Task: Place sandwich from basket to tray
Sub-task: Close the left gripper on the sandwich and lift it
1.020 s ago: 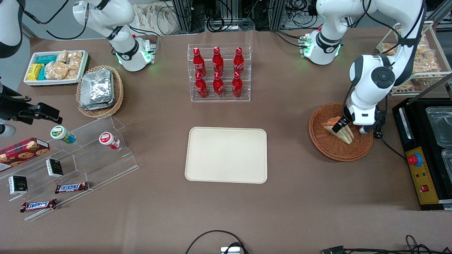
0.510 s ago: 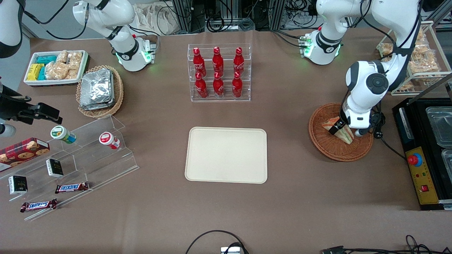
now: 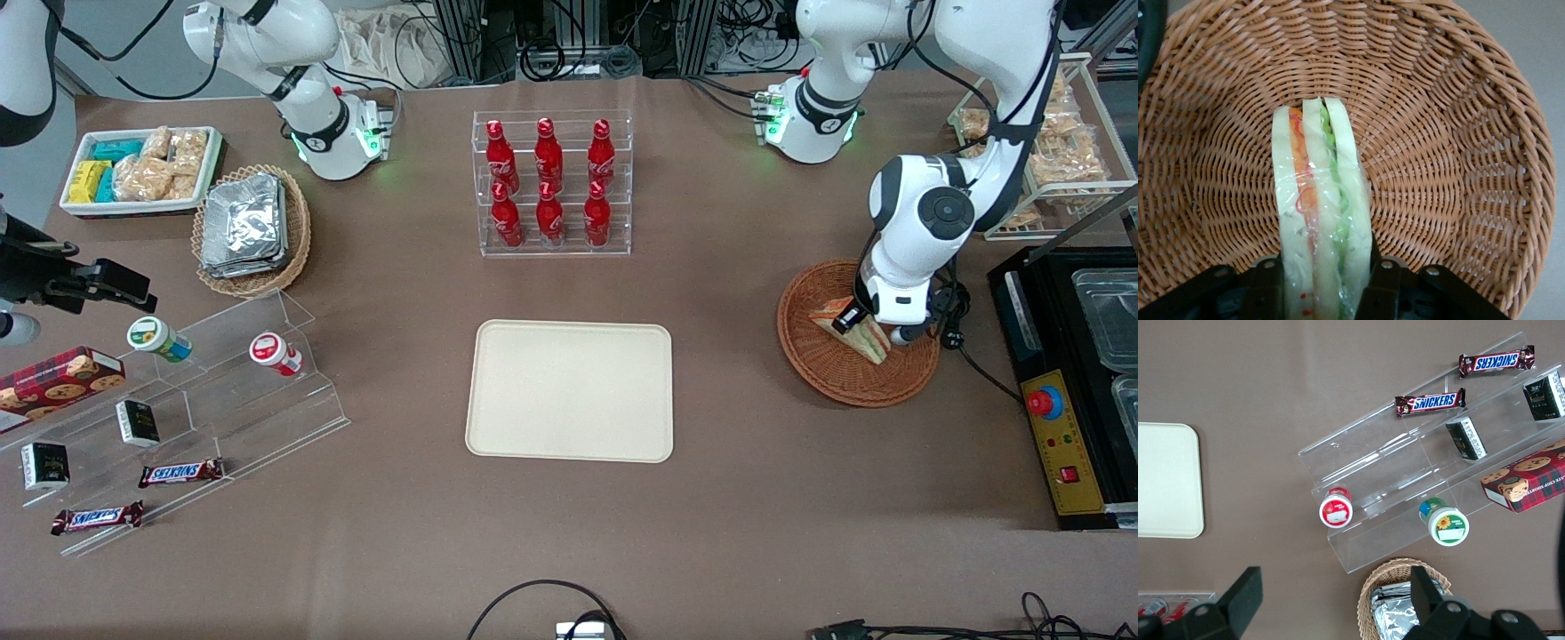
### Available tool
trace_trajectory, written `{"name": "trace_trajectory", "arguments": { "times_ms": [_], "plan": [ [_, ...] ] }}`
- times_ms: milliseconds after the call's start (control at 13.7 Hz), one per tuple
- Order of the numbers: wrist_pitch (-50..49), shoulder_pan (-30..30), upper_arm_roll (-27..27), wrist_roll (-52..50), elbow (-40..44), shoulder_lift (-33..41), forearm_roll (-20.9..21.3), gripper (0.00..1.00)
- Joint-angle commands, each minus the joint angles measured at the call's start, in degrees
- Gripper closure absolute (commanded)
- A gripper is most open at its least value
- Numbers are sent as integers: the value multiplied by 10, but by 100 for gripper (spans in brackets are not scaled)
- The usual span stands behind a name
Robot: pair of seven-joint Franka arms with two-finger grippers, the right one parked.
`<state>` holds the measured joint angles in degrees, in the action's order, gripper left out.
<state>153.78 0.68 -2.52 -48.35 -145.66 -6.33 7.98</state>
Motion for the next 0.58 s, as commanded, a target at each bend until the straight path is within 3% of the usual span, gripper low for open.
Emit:
{"name": "trace_trajectory", "arguments": {
  "times_ms": [0,510],
  "plan": [
    [7,-4,1,20,-8,10,27,82],
    [-165,-2,-3,332,45,120,27,83]
  ]
}}
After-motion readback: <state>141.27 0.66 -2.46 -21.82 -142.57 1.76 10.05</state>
